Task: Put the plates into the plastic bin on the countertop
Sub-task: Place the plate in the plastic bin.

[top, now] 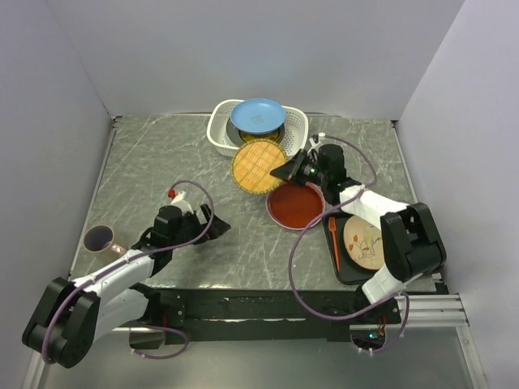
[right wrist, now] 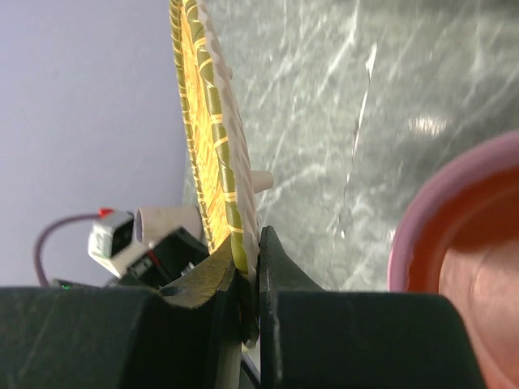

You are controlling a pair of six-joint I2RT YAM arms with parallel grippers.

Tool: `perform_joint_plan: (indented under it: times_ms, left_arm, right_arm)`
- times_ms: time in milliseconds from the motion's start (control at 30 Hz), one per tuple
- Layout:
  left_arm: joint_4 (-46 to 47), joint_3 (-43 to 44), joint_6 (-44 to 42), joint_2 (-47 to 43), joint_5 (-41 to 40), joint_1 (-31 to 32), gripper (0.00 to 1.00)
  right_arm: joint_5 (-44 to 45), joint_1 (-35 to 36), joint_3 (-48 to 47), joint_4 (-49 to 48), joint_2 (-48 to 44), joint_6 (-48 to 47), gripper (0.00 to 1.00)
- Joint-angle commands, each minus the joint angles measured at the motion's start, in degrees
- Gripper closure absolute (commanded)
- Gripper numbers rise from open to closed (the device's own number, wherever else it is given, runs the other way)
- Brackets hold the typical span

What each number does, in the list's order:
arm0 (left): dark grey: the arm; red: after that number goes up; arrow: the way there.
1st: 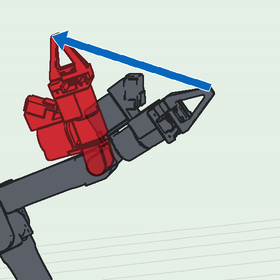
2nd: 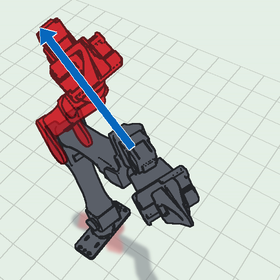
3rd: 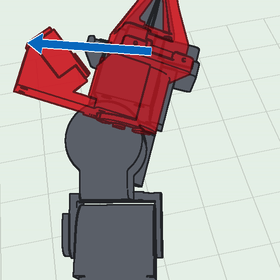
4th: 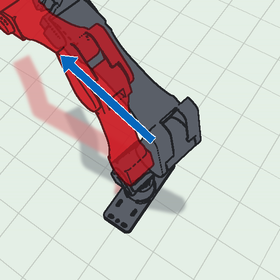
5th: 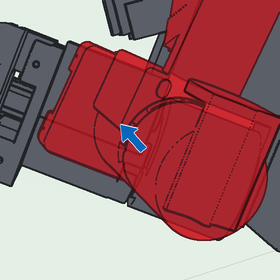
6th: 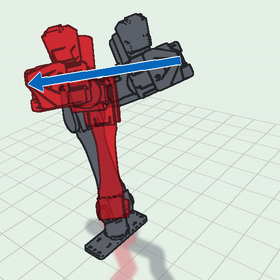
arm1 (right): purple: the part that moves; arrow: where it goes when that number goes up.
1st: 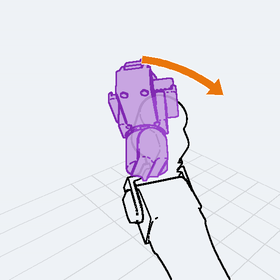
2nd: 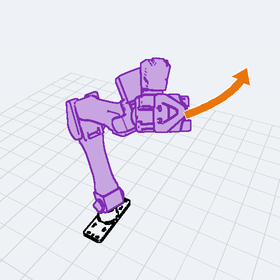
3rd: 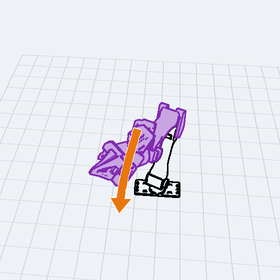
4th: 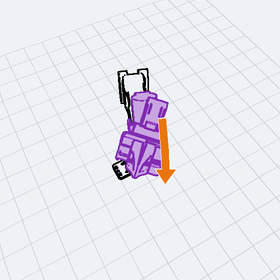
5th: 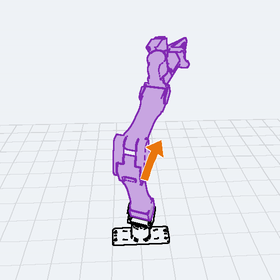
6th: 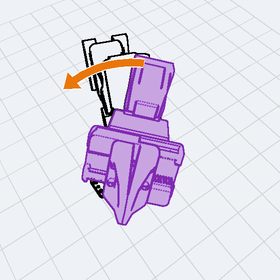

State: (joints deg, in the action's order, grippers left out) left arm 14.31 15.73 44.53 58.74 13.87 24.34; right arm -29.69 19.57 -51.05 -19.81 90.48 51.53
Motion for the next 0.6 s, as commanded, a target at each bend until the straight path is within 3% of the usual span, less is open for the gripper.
perform_joint_plan:
  times_ms: [0, 567]
  left_arm:
    - [3.35, 0.01, -1.38, 3.03, 1.51, -0.26, 0.01]
    - [12.49, -2.01, 0.81, 11.66, 4.94, -0.26, 0.01]
  right_arm:
    - [-2.48, -1.81, -7.48, -1.72, 2.85, 0.15, 1.0]
    - [-4.93, -5.77, -30.06, 4.16, 17.35, 2.88, 1.0]
